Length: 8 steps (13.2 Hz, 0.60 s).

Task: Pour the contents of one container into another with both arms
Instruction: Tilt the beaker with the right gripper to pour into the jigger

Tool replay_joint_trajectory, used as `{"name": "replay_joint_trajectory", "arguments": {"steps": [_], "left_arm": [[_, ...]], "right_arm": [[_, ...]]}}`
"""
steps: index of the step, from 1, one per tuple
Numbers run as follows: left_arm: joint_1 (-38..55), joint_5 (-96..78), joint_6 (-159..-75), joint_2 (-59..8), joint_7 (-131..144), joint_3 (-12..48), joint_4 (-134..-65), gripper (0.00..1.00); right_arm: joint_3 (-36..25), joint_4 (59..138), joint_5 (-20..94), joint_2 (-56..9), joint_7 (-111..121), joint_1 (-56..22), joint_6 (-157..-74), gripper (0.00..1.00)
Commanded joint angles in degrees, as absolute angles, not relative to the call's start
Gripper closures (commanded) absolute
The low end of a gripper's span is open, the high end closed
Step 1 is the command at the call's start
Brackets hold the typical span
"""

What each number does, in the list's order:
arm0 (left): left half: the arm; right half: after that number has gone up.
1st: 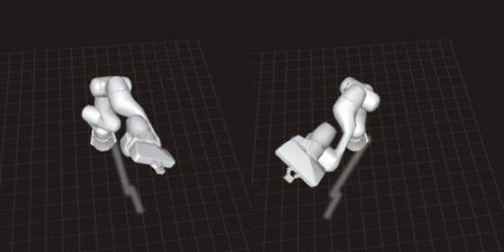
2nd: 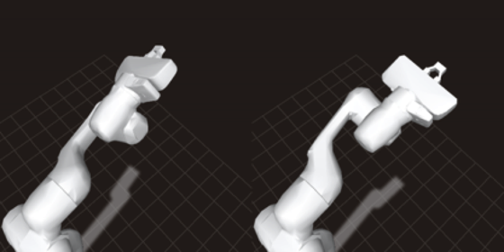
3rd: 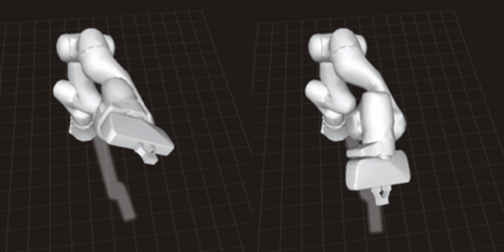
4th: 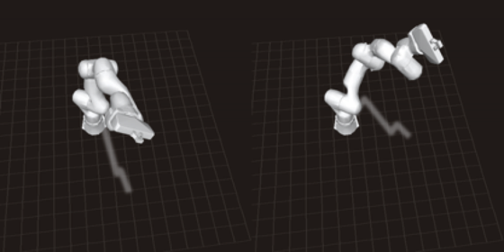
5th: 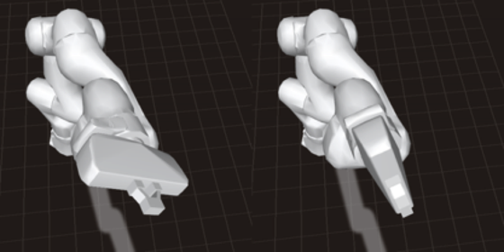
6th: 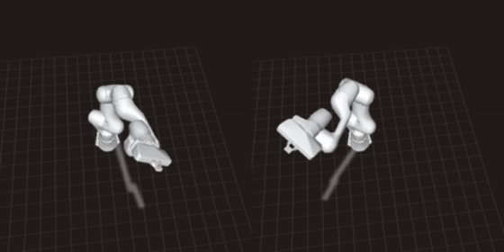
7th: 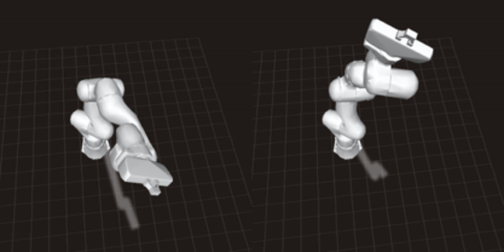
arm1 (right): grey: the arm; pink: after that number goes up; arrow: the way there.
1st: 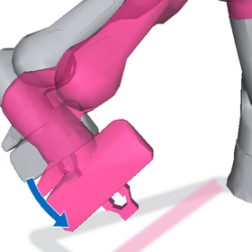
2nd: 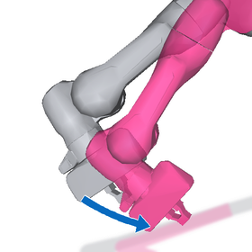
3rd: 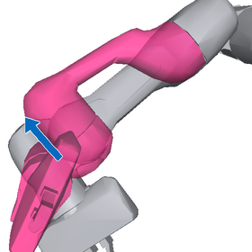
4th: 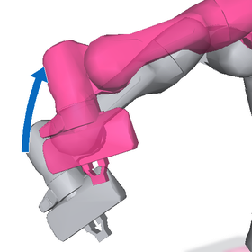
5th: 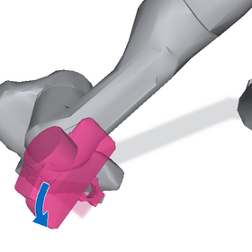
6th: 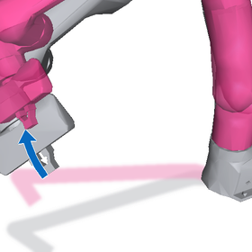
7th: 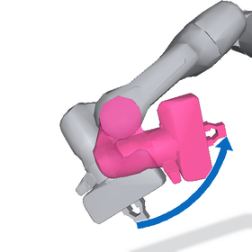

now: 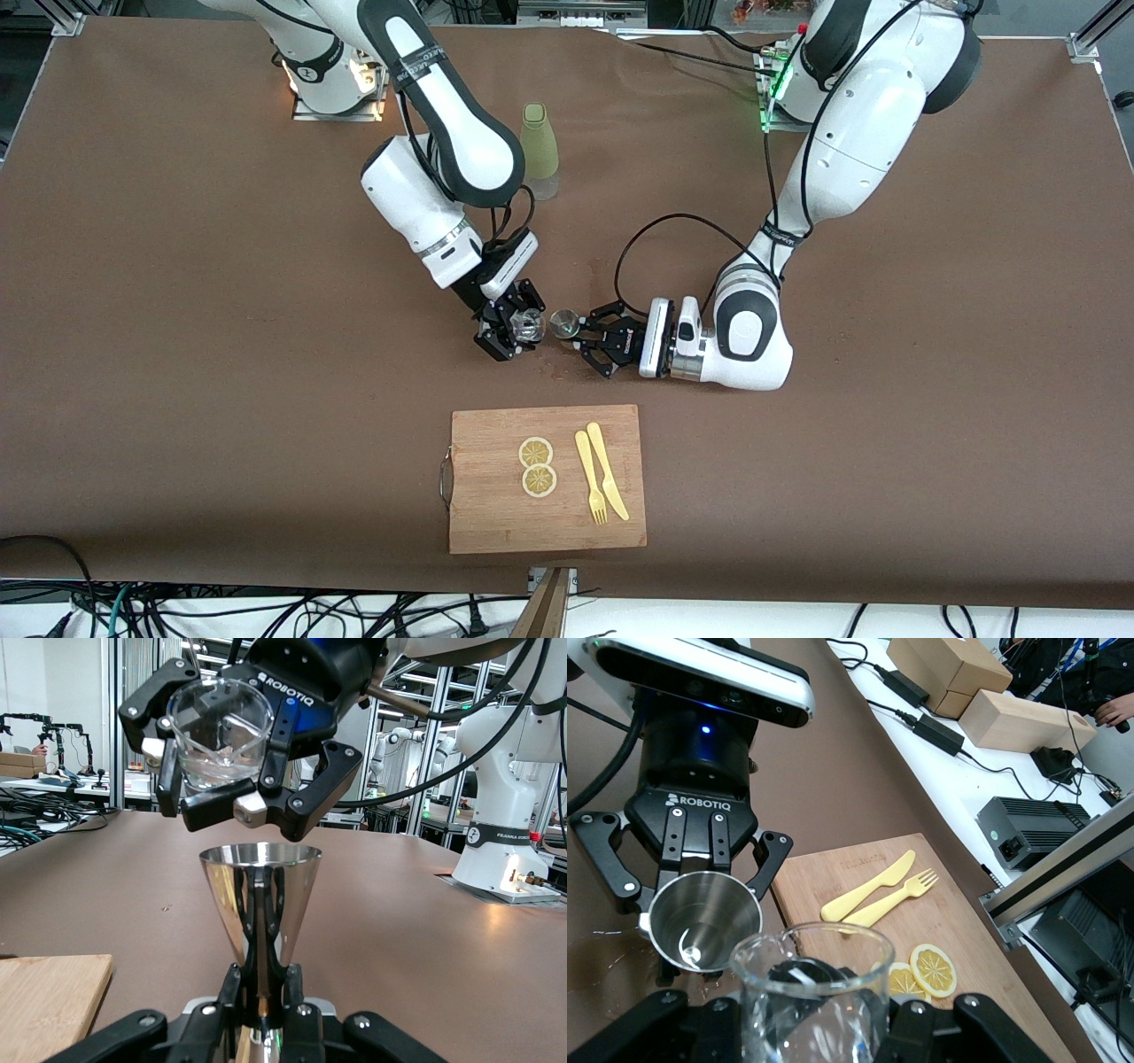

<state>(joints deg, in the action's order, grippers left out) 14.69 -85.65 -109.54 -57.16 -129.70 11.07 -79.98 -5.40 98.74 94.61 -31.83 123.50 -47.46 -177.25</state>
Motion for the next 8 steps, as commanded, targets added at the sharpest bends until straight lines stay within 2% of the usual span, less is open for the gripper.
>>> {"name": "replay_joint_trajectory", "arguments": {"steps": [1,8], "left_arm": [[14.94,-87.19,-109.86,-56.95,-129.81,10.90,-79.45,1.00],[14.85,-87.19,-109.69,-56.95,-129.99,10.72,-79.54,1.00]], "right_arm": [[-5.27,98.53,91.77,-31.73,123.49,-49.65,-181.74,0.84],[-5.36,98.53,87.73,-32.96,123.66,-52.64,-187.81,0.83]]}}
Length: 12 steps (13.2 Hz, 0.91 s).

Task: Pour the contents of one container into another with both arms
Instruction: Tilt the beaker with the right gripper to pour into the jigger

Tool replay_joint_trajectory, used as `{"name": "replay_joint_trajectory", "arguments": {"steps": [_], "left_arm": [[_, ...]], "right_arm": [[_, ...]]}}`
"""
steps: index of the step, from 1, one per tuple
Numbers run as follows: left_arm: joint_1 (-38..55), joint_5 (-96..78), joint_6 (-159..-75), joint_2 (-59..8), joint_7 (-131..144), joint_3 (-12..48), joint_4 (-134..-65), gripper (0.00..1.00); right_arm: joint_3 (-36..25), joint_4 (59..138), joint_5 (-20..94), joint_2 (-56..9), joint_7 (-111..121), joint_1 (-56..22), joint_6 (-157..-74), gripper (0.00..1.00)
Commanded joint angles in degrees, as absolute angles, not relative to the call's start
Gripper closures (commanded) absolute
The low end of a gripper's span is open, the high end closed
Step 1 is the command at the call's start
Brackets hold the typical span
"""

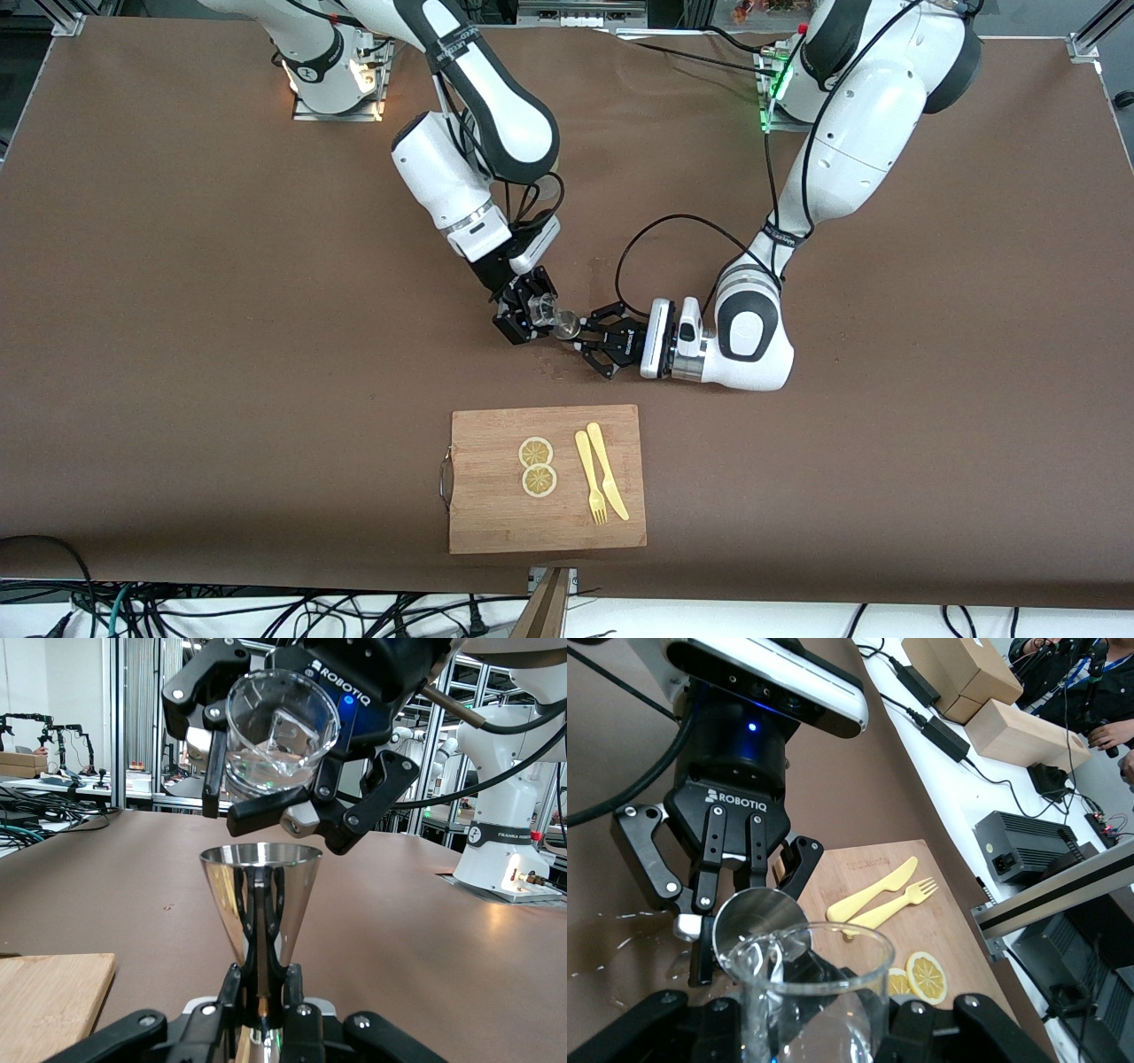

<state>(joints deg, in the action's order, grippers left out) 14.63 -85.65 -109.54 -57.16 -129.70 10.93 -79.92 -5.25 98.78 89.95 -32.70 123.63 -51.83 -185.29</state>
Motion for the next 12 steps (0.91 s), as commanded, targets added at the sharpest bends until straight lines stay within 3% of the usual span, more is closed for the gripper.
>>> {"name": "replay_joint_trajectory", "arguments": {"steps": [1,12], "left_arm": [[14.85,-87.19,-109.69,-56.95,-129.99,10.72,-79.45,1.00],[14.77,-87.27,-109.60,-56.95,-130.08,10.63,-79.45,1.00]], "right_arm": [[-5.36,98.53,87.28,-32.96,123.66,-52.65,-187.91,0.83],[-5.36,98.35,85.43,-33.31,123.49,-52.73,-188.00,0.82]]}}
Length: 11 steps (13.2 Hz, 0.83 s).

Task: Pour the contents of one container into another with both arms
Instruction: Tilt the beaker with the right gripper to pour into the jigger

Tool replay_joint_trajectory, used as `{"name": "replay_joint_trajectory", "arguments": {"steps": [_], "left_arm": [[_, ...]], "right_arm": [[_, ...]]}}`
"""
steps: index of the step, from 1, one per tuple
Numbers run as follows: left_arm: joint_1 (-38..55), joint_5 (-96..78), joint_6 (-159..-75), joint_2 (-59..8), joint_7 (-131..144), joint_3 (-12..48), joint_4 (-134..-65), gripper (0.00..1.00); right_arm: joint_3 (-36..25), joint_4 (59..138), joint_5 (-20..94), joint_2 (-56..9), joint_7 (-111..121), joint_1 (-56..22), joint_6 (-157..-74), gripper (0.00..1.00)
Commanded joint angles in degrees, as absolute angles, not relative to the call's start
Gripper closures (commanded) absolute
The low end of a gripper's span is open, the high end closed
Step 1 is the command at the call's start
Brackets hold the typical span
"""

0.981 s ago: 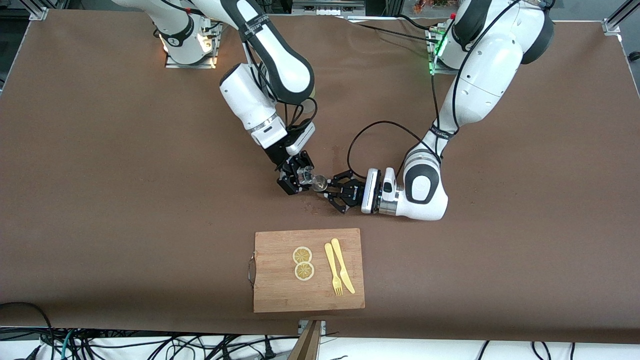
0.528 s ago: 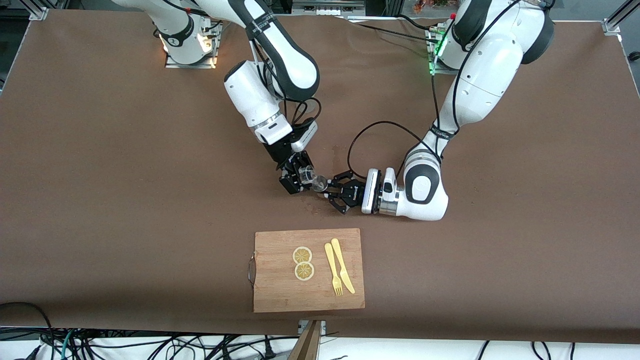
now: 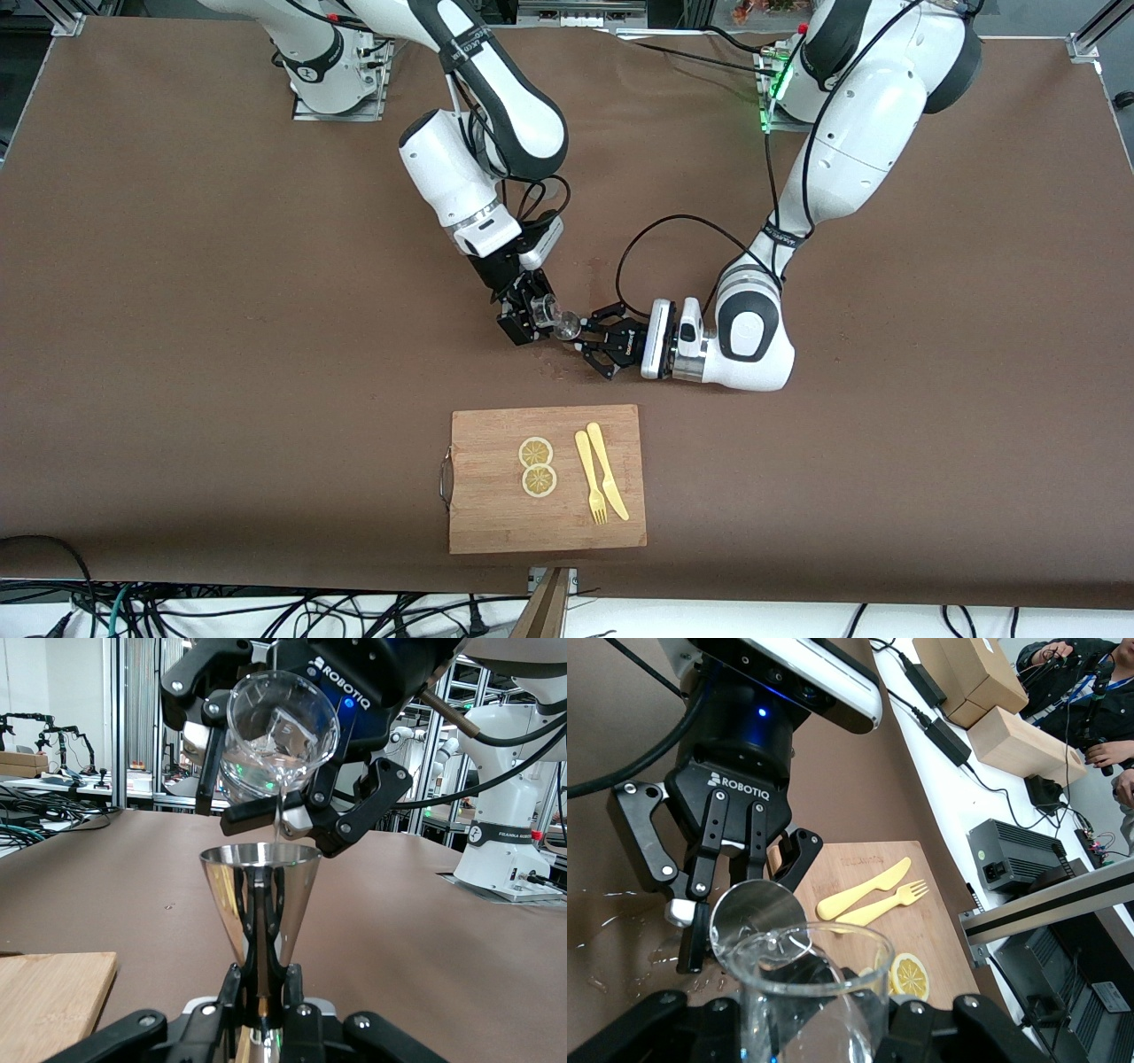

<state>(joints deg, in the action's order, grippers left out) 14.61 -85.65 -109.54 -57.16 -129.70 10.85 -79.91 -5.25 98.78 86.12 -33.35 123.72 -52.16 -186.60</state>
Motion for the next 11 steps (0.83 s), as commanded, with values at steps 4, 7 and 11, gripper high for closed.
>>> {"name": "replay_joint_trajectory", "arguments": {"steps": [4,7,11], "left_arm": [[14.77,-87.28,-109.60,-56.95,-130.08,10.63,-79.54,1.00],[14.77,-87.28,-109.60,-56.95,-130.25,10.63,-79.45,1.00],[14.77,-87.28,-109.60,-56.95,-130.25,10.63,-79.45,1.00]], "right_arm": [[-5.27,97.65,87.36,-33.31,120.69,-52.12,-187.47,0.82],[-5.10,97.73,89.02,-32.96,117.78,-51.59,-184.23,0.82],[-5.36,97.65,94.91,-32.43,117.77,-50.36,-178.25,0.82]]}}
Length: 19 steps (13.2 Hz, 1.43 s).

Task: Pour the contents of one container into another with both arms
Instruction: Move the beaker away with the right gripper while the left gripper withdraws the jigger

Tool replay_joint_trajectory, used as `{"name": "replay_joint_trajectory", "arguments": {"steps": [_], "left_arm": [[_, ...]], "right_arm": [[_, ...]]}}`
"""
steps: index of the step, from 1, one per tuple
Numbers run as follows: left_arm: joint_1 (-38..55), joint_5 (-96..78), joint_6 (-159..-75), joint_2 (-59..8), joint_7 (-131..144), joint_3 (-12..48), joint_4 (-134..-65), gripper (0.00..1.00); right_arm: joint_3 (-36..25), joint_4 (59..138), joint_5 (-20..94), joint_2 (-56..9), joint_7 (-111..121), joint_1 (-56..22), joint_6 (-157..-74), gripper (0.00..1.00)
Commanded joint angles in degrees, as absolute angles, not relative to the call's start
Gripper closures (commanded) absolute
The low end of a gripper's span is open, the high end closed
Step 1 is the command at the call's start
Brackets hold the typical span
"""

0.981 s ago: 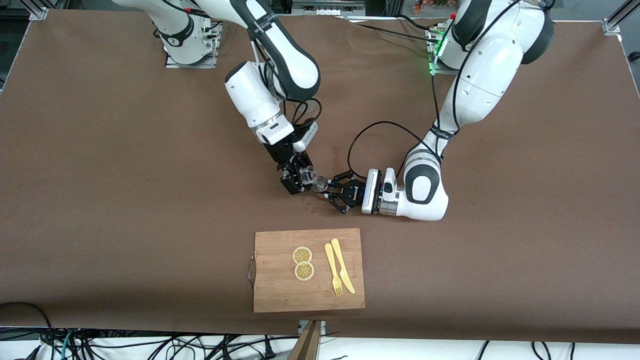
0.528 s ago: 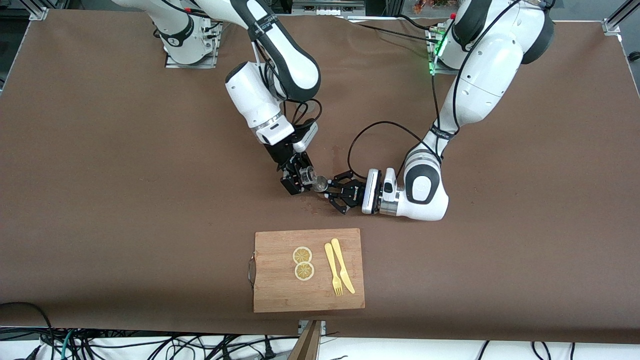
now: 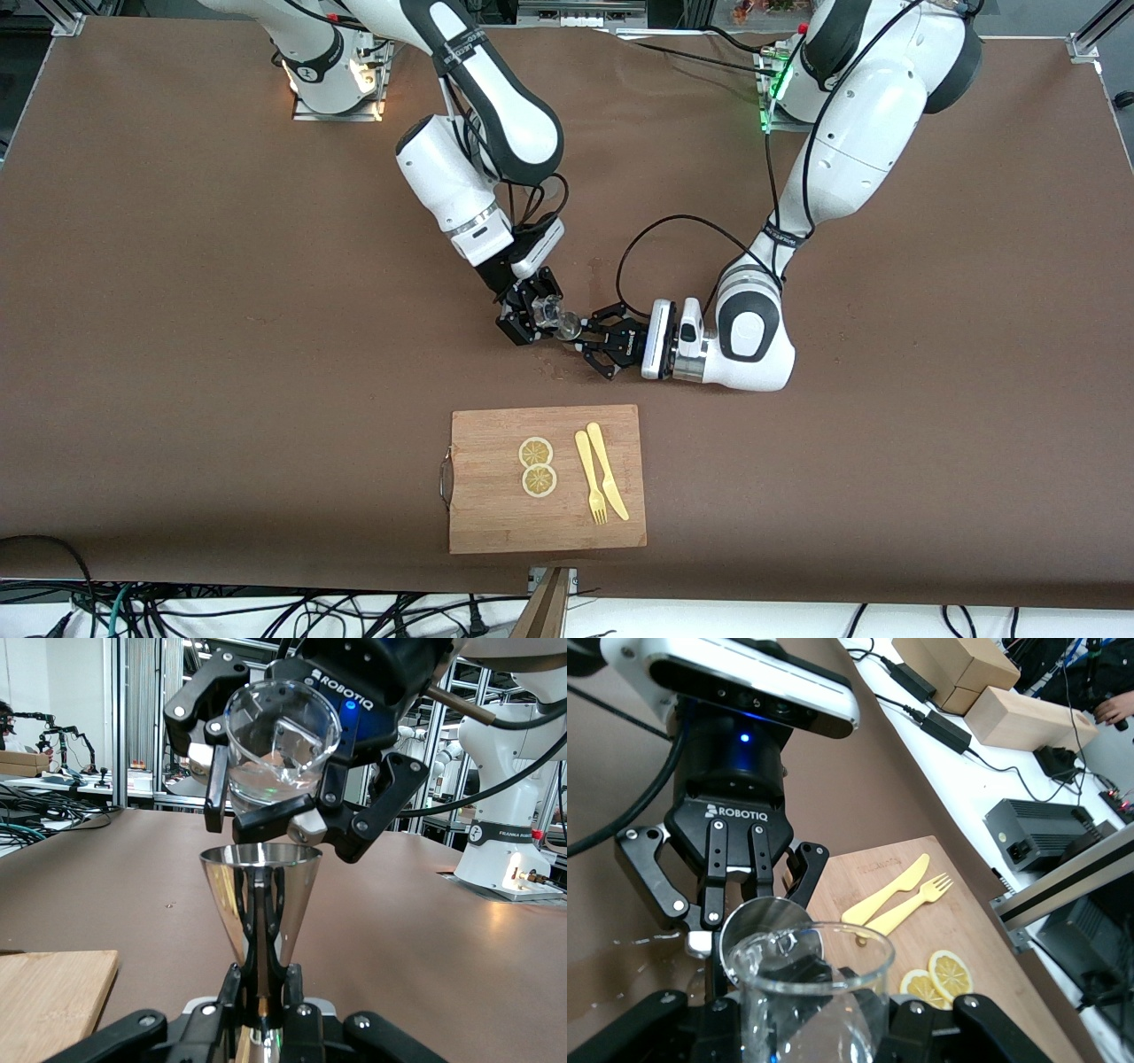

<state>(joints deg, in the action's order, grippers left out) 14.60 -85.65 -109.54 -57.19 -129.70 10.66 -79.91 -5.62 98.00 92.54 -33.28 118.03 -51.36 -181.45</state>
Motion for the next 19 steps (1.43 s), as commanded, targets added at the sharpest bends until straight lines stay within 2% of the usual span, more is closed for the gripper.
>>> {"name": "replay_joint_trajectory", "arguments": {"steps": [1,9,11,14,19], "left_arm": [[14.77,-87.28,-109.60,-56.95,-130.25,10.63,-79.45,1.00],[11.87,-86.93,-107.41,-56.95,-132.44,9.94,-79.89,1.00],[10.20,-86.92,-104.09,-56.87,-134.29,7.57,-80.15,1.00],[6.43,-86.92,-93.28,-57.04,-135.61,2.48,-80.77,1.00],[-0.51,-83.34,-83.86,-57.57,-138.43,-5.00,-80.86,1.00]], "right_arm": [[-5.36,97.73,95.10,-31.74,117.77,-49.75,-177.29,0.82],[-6.58,98.44,94.92,-27.95,117.77,-42.37,-164.38,0.82],[-11.40,98.88,94.92,-27.95,117.77,-42.10,-155.88,0.82],[-17.91,98.96,94.13,-28.82,117.86,-40.35,-141.63,0.82],[-18.90,98.44,89.21,-30.58,119.17,-28.23,-120.10,0.82]]}}
